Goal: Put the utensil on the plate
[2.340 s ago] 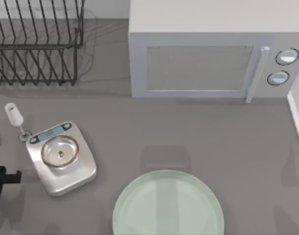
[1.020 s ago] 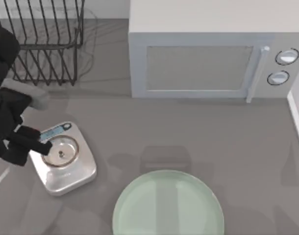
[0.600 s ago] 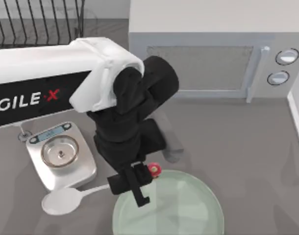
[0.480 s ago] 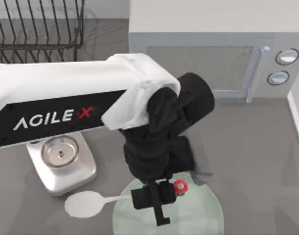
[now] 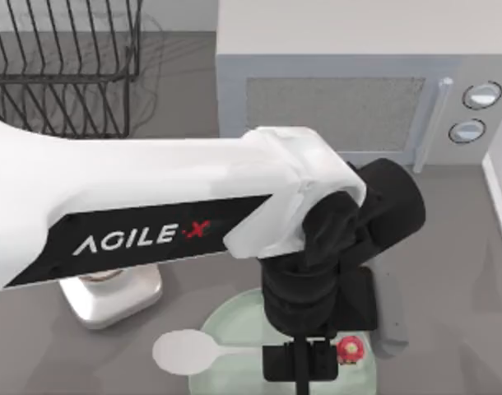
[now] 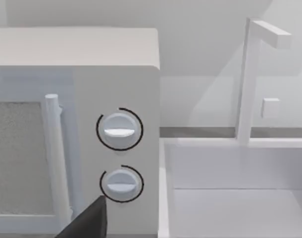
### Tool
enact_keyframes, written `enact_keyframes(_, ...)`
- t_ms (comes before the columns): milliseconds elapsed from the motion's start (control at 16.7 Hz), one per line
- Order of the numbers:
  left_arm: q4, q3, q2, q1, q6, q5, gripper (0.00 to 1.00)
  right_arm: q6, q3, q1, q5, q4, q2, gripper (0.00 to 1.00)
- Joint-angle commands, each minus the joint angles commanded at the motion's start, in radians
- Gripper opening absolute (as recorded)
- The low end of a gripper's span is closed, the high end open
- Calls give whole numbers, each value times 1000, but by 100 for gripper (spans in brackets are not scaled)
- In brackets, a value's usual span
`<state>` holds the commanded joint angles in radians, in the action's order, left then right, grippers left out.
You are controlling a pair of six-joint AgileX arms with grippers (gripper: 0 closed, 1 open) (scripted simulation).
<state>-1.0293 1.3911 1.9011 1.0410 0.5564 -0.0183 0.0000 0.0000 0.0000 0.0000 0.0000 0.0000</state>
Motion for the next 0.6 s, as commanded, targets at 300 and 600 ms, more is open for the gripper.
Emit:
enact_keyframes(300,18,2,1,1,-6,9,0,0,0,0,0,0,0,100)
enact_keyframes(600,91,36,3,12,-18,42,0,0,0,0,0,0,0,100)
